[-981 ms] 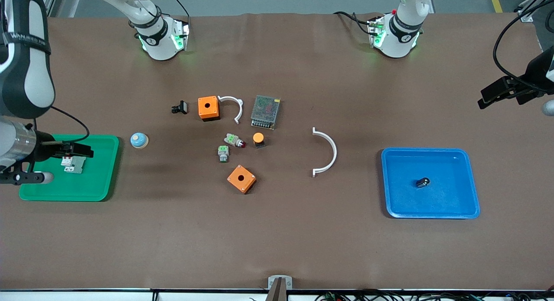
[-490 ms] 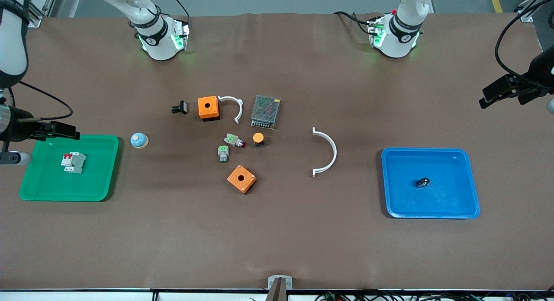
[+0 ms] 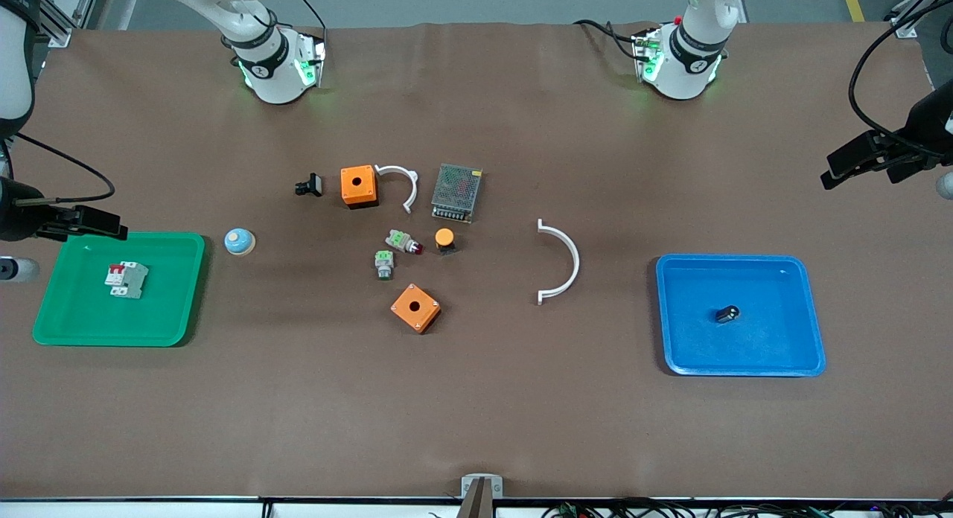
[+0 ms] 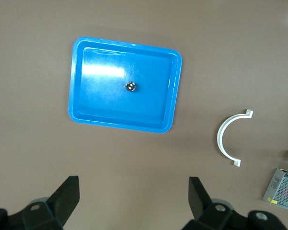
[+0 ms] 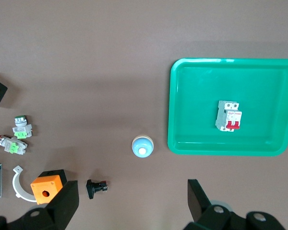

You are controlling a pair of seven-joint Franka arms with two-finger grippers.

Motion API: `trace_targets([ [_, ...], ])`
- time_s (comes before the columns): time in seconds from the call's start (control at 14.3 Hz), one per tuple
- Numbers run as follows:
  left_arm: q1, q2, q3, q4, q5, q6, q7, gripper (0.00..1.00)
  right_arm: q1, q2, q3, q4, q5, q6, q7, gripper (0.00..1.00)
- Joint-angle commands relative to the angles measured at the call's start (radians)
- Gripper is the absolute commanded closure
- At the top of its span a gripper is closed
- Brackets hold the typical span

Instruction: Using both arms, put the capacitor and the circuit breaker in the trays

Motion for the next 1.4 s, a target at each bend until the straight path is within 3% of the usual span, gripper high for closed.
trace_targets([
  [0.0, 0.001, 0.011, 0.000, 0.036, -0.014, -0.023, 0.019, 0.00, 0.003, 0.010, 0.000, 0.037, -0.010, -0.019, 0.018, 0.00],
  [0.63, 0.000, 0.011, 0.003, 0.036, -0.005, -0.023, 0.016, 0.00, -0.006, -0.047, -0.004, 0.025, -0.013, -0.086, 0.009, 0.00],
  [1.33, 0.001, 0.011, 0.003, 0.036, -0.005, -0.023, 0.017, 0.00, 0.002, -0.306, 0.002, -0.231, -0.024, 0.003, 0.008, 0.00],
])
